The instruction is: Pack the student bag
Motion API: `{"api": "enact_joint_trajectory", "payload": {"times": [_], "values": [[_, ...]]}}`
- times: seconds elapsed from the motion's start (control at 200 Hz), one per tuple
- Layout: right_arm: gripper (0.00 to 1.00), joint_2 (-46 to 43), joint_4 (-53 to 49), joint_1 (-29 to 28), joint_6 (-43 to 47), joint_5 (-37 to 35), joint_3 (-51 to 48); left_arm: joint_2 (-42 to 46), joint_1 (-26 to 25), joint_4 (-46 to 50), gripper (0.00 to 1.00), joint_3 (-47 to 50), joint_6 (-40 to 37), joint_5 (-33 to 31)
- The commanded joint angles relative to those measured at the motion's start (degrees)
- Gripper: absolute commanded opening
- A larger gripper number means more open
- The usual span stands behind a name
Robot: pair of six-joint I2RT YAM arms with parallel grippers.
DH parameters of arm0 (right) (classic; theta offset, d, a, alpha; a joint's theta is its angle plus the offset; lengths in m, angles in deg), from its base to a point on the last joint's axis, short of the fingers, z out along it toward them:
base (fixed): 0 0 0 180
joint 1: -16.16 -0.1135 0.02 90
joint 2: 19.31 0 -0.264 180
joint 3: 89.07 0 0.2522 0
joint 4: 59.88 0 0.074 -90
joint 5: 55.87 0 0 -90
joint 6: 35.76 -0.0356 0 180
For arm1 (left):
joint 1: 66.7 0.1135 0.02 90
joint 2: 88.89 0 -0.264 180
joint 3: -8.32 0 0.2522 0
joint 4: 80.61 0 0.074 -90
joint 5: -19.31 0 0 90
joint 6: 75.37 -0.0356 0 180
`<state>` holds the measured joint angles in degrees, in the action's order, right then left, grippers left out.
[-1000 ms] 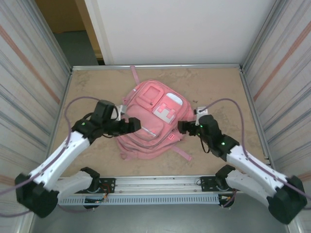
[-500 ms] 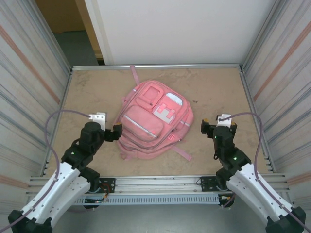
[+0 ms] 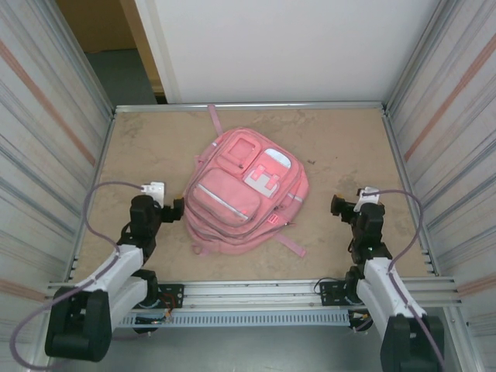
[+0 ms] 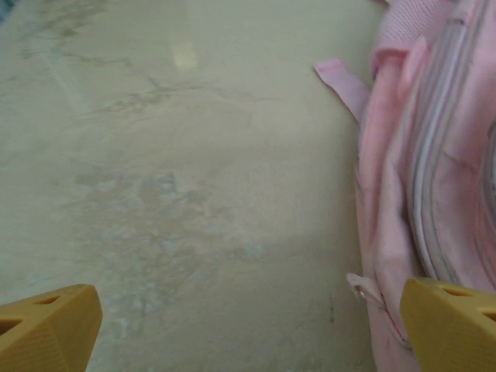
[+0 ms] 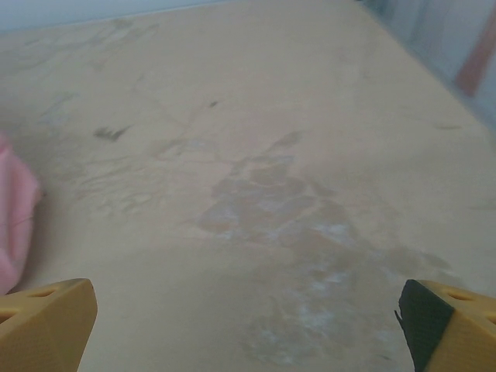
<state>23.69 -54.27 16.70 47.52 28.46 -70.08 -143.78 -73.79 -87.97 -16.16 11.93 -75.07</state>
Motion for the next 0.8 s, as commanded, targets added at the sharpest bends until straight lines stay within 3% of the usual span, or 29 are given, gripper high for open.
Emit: {"api": "enact_joint_trajectory", "payload": {"times": [0.0, 0.22, 0.346, 0.416, 0.446, 0.496, 0.551, 0.591, 0.792], "values": [[0.99, 7.8, 15.8, 0.4, 3.3, 6.9, 1.0, -4.5, 1.3, -16.8, 0.99, -0.2, -4.8, 4.0], [0.99, 31.4, 36.0, 0.9, 3.8, 9.7, 6.0, -16.2, 7.4, -23.4, 0.99, -5.0, -3.0, 13.7], [0.99, 41.0, 36.1, 1.8, 3.5, 10.4, 10.9, -25.0, 8.3, -29.2, 0.99, -7.1, -2.2, 15.1], [0.99, 46.3, 39.7, 2.5, 3.0, 10.5, 12.4, -31.7, 9.1, -32.6, 0.99, -8.8, -2.8, 19.4], [0.99, 46.1, 38.2, 2.5, 3.2, 10.9, 13.2, -33.1, 9.3, -33.8, 0.99, -9.3, -3.5, 21.1], [0.99, 44.1, 30.6, 2.5, 3.5, 11.1, 15.2, -30.7, 9.2, -25.7, 0.99, -11.2, -4.1, 21.3], [0.99, 46.1, 29.7, 2.5, 2.9, 10.6, 17.1, -32.6, 9.3, -29.1, 0.99, -11.3, -3.6, 20.7], [0.99, 45.0, 25.7, 3.4, 1.6, 10.0, 18.2, -32.0, 9.3, -26.4, 0.99, -11.9, -3.3, 20.9], [0.99, 45.3, 26.1, 2.7, 1.9, 8.5, 18.3, -32.2, 8.0, -25.5, 0.99, -12.5, -2.5, 15.2]]}}
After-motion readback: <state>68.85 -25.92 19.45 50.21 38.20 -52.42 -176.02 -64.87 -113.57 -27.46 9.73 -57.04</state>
